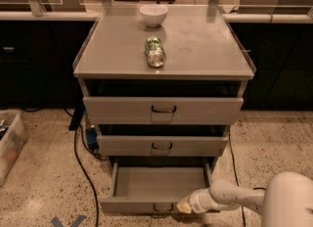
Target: Close bottom drawer
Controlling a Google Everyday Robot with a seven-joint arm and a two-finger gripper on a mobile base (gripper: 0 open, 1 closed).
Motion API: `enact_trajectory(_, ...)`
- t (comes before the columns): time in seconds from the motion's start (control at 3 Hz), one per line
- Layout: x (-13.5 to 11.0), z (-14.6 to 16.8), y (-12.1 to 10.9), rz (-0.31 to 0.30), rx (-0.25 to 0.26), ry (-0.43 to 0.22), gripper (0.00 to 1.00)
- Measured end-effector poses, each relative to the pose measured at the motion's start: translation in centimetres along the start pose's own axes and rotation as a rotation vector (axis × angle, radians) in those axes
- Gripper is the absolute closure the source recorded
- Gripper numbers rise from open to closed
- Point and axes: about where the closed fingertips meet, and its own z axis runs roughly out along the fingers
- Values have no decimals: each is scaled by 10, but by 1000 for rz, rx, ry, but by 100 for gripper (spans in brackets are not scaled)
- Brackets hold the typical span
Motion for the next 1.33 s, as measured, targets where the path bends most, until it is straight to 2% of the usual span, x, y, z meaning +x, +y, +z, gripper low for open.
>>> enact_trajectory(1.0, -12, 4, -12, -8, 28, -24, 100)
enact_trajectory(1.33, -24, 2, -35, 26, 97, -68, 100)
